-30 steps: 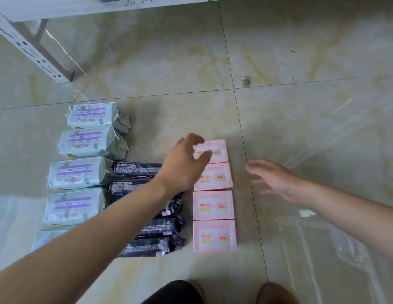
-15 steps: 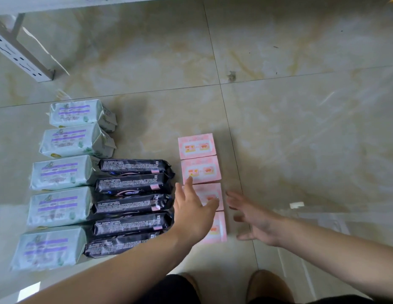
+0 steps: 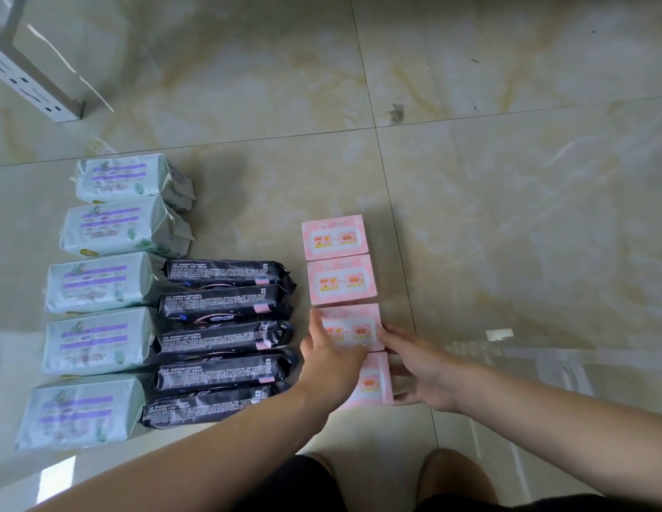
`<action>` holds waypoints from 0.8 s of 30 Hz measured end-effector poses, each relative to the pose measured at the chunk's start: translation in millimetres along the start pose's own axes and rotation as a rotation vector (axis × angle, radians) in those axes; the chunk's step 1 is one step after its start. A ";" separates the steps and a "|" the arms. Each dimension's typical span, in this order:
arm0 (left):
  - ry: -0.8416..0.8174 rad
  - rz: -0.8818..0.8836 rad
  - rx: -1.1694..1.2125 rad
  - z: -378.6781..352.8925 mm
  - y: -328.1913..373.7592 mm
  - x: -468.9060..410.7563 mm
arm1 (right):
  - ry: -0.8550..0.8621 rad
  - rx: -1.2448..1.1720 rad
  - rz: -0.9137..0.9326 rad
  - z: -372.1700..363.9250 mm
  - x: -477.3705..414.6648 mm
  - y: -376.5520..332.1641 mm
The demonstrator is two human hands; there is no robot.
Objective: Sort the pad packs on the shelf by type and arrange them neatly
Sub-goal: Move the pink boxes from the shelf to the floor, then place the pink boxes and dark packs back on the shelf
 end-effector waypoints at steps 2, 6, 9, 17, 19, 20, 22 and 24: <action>-0.004 0.012 0.000 -2.0 -5.2 3.0 | 0.015 -0.030 -0.020 2.8 3.1 5.1; 0.047 0.030 -0.018 0.4 -14.9 16.7 | 0.028 -0.035 -0.036 1.1 14.4 12.9; 0.070 -0.014 0.064 4.8 -12.3 32.4 | 0.032 -0.015 -0.006 1.3 27.4 6.2; 0.117 -0.078 0.365 41.6 28.2 90.6 | 0.004 0.013 0.170 -9.3 96.8 -80.2; 0.132 -0.094 0.366 54.5 52.5 114.3 | -0.014 0.004 0.192 -14.5 120.5 -106.2; 0.137 -0.102 0.361 60.2 65.3 128.1 | -0.015 -0.006 0.199 -16.3 133.3 -118.4; 0.142 -0.105 0.365 72.6 93.2 159.2 | -0.008 -0.040 0.200 -18.5 162.4 -143.8; 0.138 -0.115 0.362 83.6 121.7 195.7 | -0.006 -0.050 0.212 -23.1 196.7 -169.1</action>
Point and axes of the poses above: each hand's wrist, its own x-axis away from the middle knuckle, its own z-axis out of the back of the hand, y = z × x, the point moved 10 cm from there along -x, towards the middle knuckle, and after that the axes turned 7 degrees about z, right-handed, at the moved point
